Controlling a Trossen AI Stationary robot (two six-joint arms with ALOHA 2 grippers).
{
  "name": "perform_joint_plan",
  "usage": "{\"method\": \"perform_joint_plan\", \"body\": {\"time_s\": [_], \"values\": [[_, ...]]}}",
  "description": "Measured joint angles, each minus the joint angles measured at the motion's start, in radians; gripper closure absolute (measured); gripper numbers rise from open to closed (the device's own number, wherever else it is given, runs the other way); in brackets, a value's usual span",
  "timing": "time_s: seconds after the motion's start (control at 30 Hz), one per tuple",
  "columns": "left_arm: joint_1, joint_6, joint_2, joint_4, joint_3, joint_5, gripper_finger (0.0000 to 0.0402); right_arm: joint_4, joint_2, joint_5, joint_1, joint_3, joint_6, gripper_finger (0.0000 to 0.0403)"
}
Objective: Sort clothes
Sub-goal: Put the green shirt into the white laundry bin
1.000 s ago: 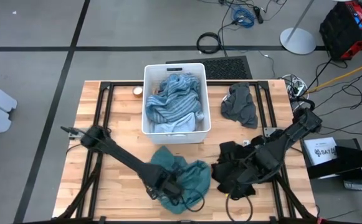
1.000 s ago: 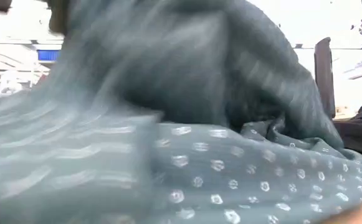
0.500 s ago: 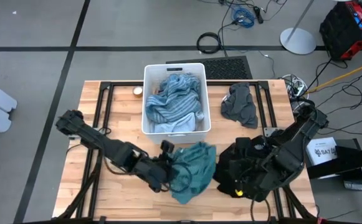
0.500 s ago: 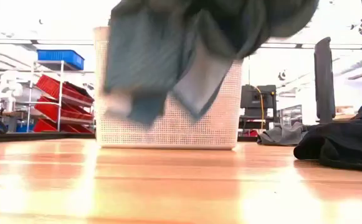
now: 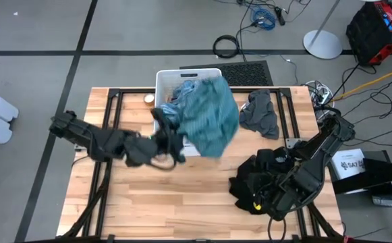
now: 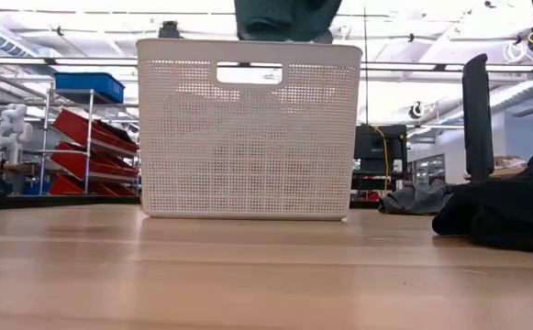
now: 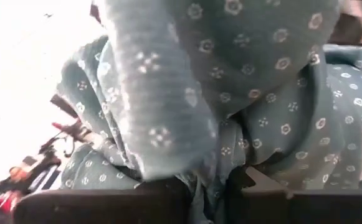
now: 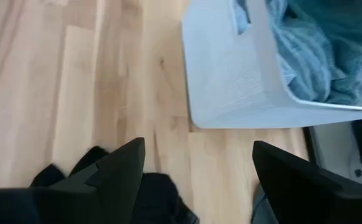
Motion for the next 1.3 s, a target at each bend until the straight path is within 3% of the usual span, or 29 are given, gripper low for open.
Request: {"method": "perform_joint_plan", "body": {"time_s": [0.13,0.23,0.33,0.5,0.57,0.73,0.93,1.13,1.23,1.3], "values": [[0.119,0.019,-0.044,-0.001,0.000,0.019,0.0363,0.000,0.000,0.019,-0.006,0.000,-0.017,0.0117],[0.223,-0.047,-0.061,-0.071,0.001,0.107,0.0363,0.001,0.000,0.043,-0.006,-0.002,-0.024,0.0117],[0.340,-0.182,-0.067,-0.200,0.001,0.233,0.0363,-0.006,-0.001,0.072,-0.007,-0.017,-0.029,0.0117],[0.524,-0.465,-0.056,-0.462,0.001,0.541,0.0363,-0.011,-0.001,0.074,-0.025,-0.045,-0.029,0.0117],[0.573,-0.533,-0.038,-0.543,-0.010,0.598,0.0363,-0.013,-0.001,0.075,-0.037,-0.056,-0.029,0.0117],[0.655,-0.606,-0.001,-0.608,-0.085,0.678,0.0363,-0.014,-0.001,0.069,-0.071,-0.082,-0.034,0.0117],[0.705,-0.589,0.090,-0.616,-0.156,0.789,0.0363,-0.008,-0.001,0.070,-0.096,-0.084,-0.037,0.0117],[0.739,-0.429,0.221,-0.611,-0.158,0.784,0.0363,0.028,-0.001,0.071,-0.105,-0.084,-0.069,0.0117],[0.766,-0.442,0.280,-0.583,-0.158,0.713,0.0363,0.045,-0.001,0.071,-0.105,-0.084,-0.087,0.0117],[0.786,-0.432,0.313,-0.574,-0.158,0.741,0.0363,0.047,-0.001,0.071,-0.105,-0.084,-0.091,0.0117]]}}
